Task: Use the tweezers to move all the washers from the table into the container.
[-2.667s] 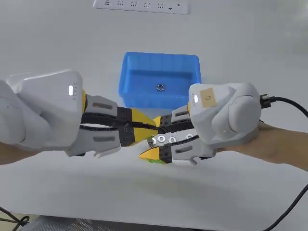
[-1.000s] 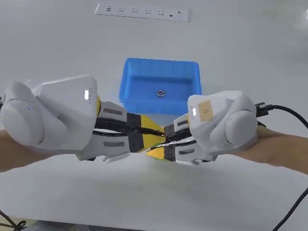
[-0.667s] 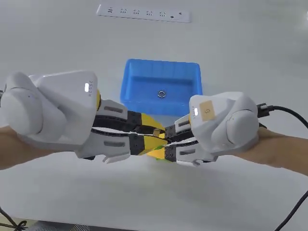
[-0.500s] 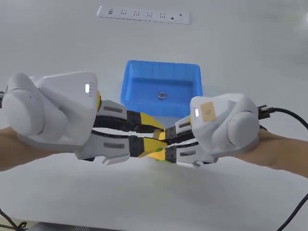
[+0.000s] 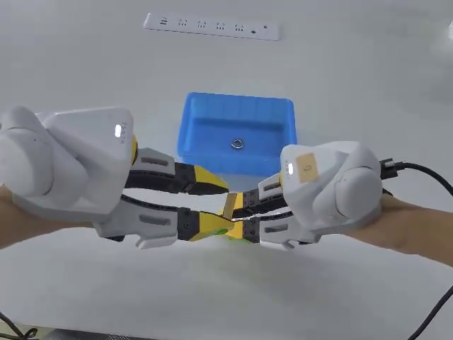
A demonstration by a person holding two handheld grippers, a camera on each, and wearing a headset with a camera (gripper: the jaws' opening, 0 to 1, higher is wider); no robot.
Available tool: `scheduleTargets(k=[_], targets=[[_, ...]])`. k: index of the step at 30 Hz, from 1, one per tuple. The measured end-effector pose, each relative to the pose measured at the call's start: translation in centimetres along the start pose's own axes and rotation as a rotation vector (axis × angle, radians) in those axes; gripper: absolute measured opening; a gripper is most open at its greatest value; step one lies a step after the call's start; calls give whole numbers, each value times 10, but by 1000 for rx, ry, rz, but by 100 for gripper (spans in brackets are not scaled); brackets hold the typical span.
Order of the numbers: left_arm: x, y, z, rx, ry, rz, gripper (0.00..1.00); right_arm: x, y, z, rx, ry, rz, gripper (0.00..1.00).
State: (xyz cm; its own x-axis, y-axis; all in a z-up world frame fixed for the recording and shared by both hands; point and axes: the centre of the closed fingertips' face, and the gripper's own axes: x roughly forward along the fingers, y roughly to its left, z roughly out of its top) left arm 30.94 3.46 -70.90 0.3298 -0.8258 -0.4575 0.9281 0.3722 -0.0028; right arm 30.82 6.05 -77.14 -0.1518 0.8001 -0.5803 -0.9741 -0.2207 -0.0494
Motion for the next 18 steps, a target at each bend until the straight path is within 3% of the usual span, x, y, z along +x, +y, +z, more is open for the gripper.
scheduleTargets(k=[6, 13, 16, 18], targets=[[-8, 0, 9, -7, -35, -5, 38, -14, -10, 4, 19, -12, -17, 9], [-17, 0, 11, -20, -38, -1, 49, -35, -22, 15, 39, -40, -26, 9], [-26, -1, 21, -14, -64, -15, 50, -44, -27, 21, 40, -56, -10, 9], [-28, 1, 23, -8, -59, -18, 55, -47, -30, 24, 34, -62, -13, 9]])
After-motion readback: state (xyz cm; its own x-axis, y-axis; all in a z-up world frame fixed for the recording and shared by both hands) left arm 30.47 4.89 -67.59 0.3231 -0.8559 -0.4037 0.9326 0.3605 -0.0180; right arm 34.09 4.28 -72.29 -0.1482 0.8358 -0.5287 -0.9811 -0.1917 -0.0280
